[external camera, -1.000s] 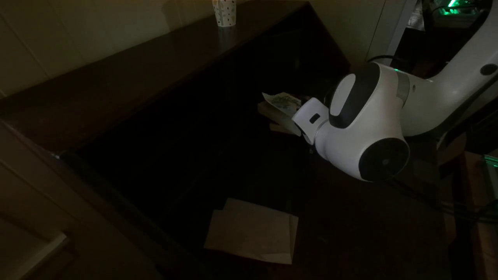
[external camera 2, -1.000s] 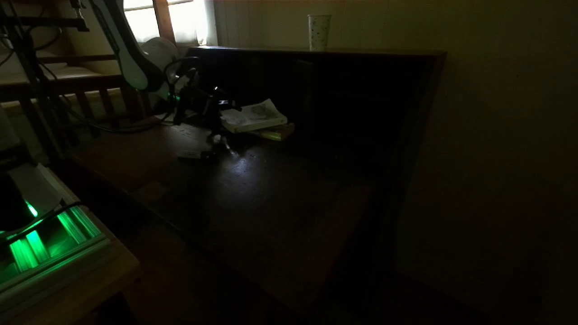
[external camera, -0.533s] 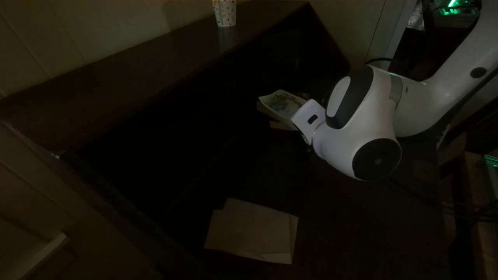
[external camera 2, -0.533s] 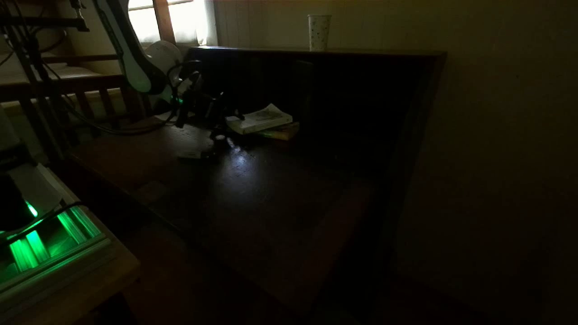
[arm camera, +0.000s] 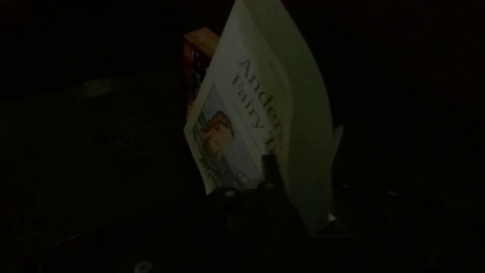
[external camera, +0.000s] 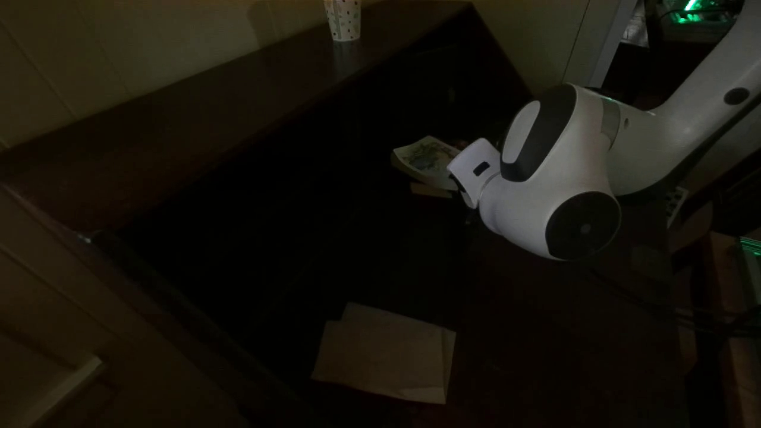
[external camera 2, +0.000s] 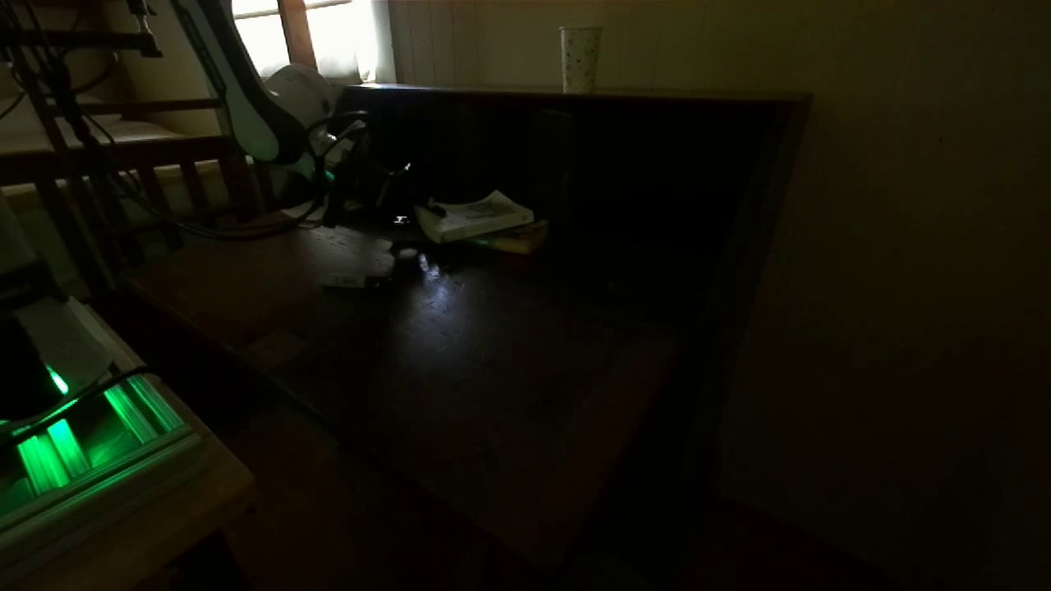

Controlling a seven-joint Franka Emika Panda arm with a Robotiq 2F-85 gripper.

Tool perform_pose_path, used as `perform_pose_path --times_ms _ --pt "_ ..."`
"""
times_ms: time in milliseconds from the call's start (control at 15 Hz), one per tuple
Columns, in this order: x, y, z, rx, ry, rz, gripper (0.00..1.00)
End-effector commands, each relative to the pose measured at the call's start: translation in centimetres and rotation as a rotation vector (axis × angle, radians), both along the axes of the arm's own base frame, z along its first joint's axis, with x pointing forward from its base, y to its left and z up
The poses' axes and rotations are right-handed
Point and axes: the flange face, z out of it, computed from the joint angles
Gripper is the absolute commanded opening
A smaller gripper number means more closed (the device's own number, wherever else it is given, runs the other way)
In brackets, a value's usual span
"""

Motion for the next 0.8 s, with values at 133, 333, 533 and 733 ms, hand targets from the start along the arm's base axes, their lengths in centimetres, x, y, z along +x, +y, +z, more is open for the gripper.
perform_pose_path --times_ms 133,333,533,733 --pt "-1.7 0.2 0.4 0.093 -0.03 0.04 0.06" --pt "-2.5 0.2 1.4 0.11 -0.096 0.07 0.06" --pt "-3.5 0.4 2.5 0.146 -0.171 0.106 0.06" --pt "-4.2 -0.2 4.0 0.197 -0.257 0.124 0.06"
